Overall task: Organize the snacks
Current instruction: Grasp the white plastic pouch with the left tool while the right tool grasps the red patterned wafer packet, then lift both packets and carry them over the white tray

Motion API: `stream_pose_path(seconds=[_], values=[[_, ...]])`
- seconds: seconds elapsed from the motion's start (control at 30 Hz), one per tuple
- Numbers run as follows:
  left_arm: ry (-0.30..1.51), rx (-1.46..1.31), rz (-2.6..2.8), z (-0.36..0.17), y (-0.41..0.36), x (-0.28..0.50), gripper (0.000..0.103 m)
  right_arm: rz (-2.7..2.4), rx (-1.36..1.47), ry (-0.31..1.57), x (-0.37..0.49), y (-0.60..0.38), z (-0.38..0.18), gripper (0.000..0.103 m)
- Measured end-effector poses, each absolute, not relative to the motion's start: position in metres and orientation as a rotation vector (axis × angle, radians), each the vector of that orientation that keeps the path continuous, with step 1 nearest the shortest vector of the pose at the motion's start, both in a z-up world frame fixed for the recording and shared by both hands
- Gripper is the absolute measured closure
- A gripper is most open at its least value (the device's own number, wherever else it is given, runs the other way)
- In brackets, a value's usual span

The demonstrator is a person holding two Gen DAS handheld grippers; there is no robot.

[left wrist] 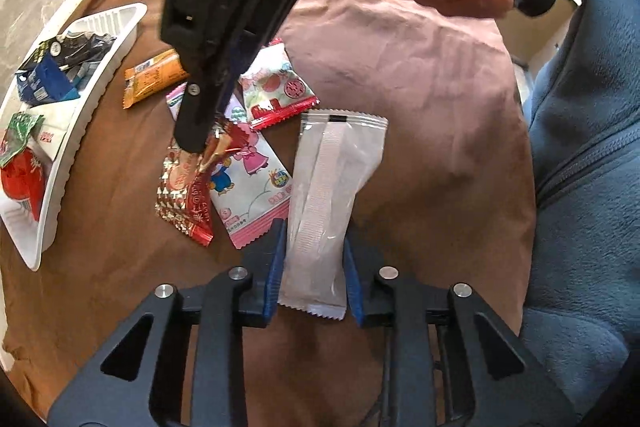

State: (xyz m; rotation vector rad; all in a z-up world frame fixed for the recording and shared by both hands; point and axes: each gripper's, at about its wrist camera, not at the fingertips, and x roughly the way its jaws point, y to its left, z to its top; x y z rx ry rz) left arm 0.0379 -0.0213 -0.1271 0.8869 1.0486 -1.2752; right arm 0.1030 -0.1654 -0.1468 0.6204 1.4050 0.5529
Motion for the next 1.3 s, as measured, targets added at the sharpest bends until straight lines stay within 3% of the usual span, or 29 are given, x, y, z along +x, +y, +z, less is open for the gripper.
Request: stream_pose_path(seconds=[1.3], values=[[1.110, 0.599, -1.061, -0.099, 0.058, 0.022, 0.080, 0.609, 0.530, 1.363, 0.094, -0.157, -0.112, 0.099]])
